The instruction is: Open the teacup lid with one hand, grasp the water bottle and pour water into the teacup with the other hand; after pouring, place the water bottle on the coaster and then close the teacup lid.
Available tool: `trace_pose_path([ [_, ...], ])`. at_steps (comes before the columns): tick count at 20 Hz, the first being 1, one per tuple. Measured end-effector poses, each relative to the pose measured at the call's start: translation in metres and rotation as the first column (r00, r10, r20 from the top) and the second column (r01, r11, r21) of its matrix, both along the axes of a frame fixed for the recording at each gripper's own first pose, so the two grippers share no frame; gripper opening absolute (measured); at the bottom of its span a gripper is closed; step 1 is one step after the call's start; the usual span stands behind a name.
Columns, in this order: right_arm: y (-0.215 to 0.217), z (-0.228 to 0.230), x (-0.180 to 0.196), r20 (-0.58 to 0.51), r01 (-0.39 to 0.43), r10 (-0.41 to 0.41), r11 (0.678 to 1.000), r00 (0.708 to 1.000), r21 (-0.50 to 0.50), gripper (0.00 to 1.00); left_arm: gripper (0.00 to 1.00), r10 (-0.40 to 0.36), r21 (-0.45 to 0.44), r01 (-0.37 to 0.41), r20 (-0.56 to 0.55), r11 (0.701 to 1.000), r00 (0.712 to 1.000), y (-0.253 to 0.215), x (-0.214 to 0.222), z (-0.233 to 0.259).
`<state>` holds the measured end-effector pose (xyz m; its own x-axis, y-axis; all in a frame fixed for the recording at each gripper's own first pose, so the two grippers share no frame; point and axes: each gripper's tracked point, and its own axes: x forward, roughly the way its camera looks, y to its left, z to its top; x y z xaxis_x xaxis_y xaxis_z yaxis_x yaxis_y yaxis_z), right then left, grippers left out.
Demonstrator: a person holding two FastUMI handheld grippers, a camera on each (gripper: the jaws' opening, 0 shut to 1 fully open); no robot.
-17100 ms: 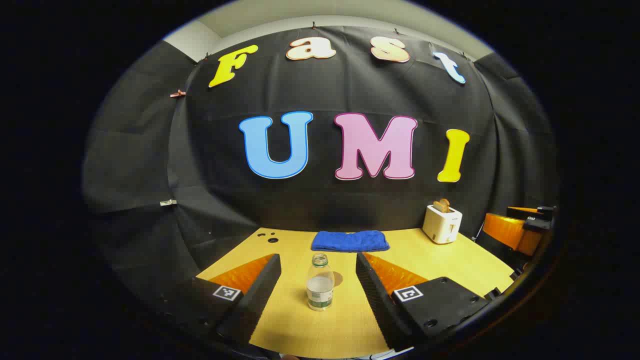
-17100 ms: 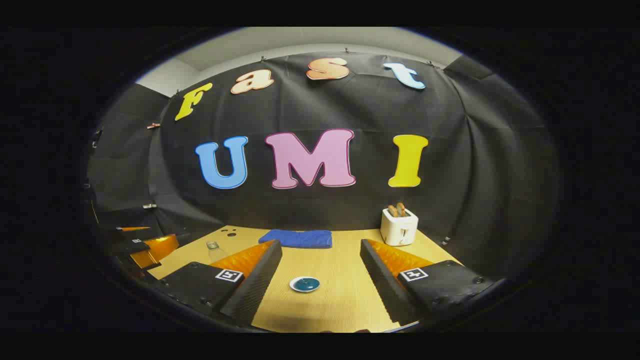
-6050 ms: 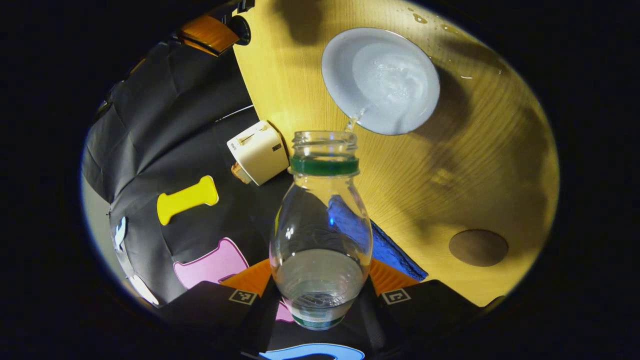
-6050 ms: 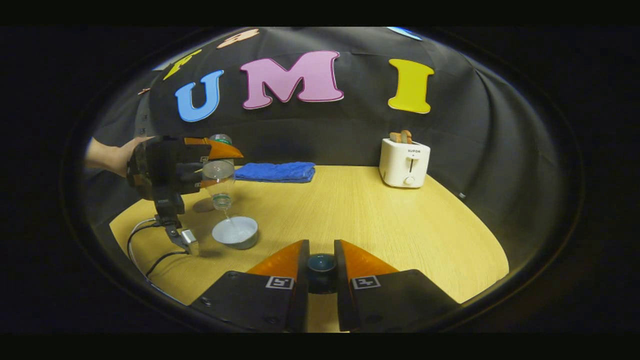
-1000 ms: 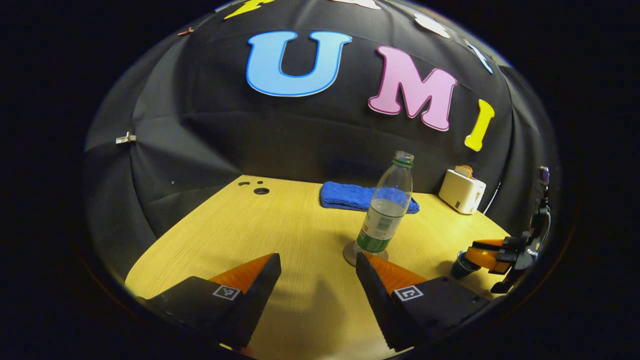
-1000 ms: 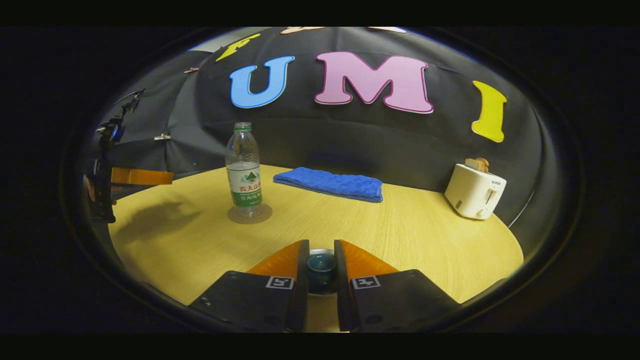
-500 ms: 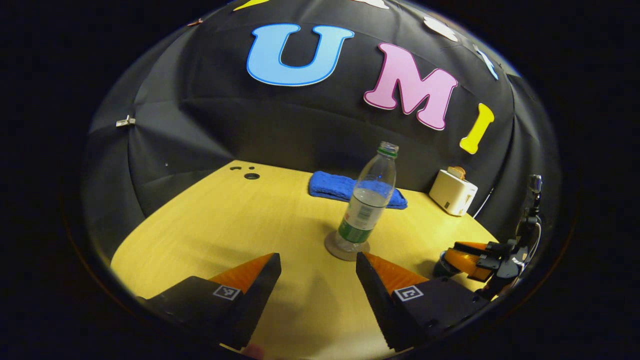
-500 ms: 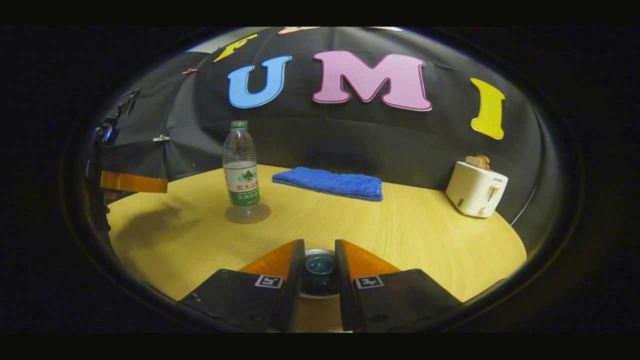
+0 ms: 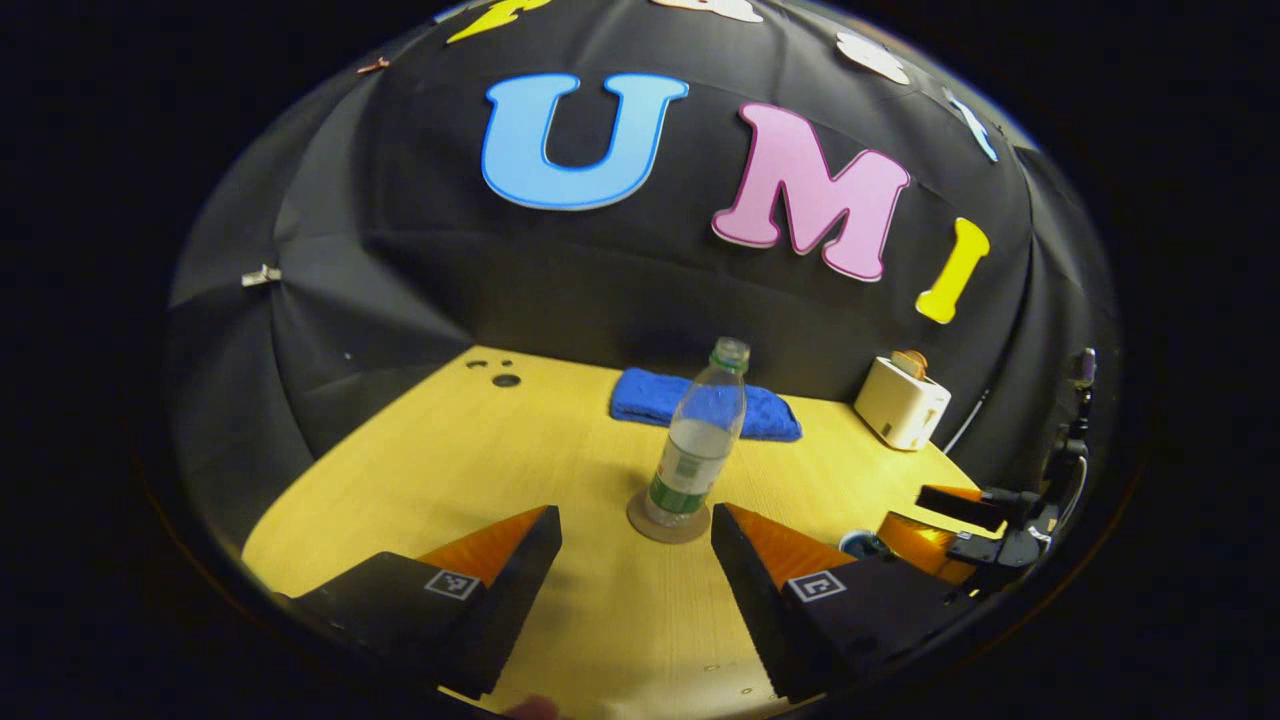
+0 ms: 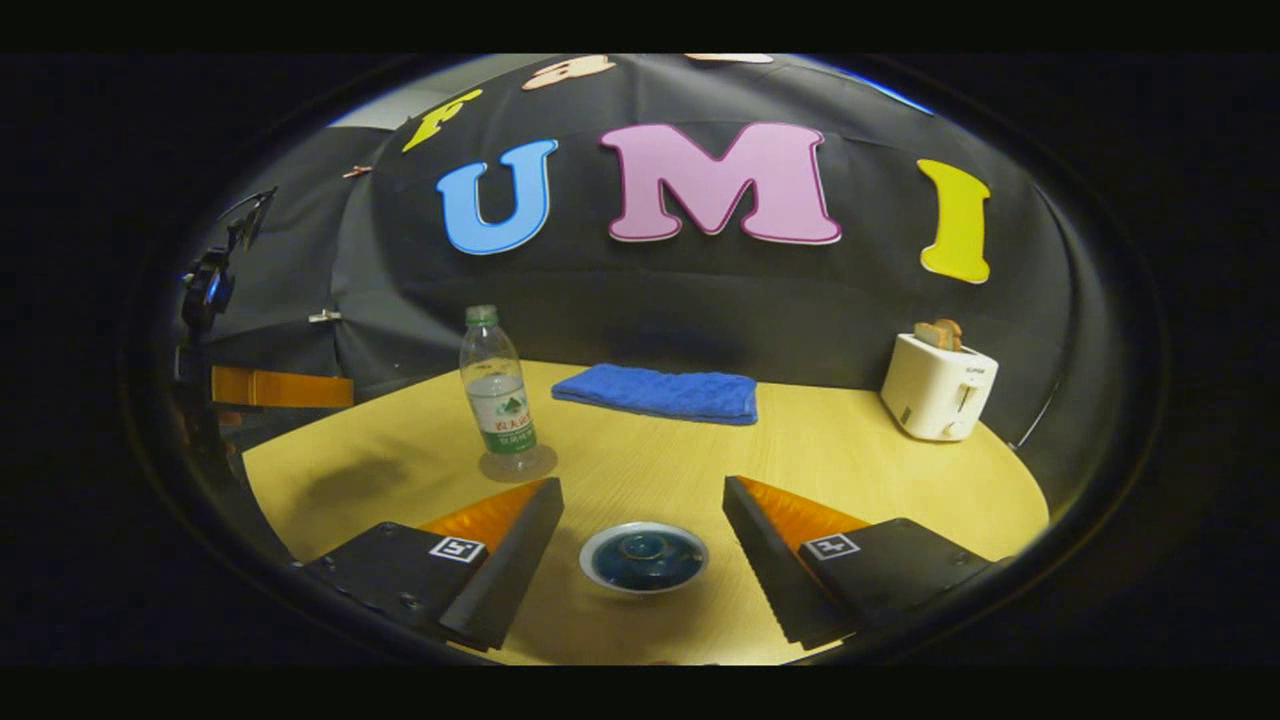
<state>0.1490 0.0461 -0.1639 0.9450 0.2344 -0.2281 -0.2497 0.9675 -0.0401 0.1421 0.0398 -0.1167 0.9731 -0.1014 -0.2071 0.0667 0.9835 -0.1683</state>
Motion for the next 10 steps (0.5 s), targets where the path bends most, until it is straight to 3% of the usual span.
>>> trace_pose_path([
  [3,-0.014,0.048,-0.009,0.025,0.018,-0.017,1.000,1.000,-0.006,0.99,0.96,0.055,0.015,-0.056,0.045,0.998,0.997,-0.005,-0.018,0.044],
  [6,-0.024,0.107,-0.018,0.066,0.031,-0.034,0.998,0.997,0.049,0.99,0.95,0.059,0.042,-0.065,0.131,0.997,0.990,-0.018,-0.039,0.099],
  [10,-0.054,0.175,-0.036,0.147,0.079,-0.083,0.996,0.986,0.027,0.99,0.95,0.098,0.113,-0.125,0.216,0.986,0.972,-0.023,-0.069,0.158],
])
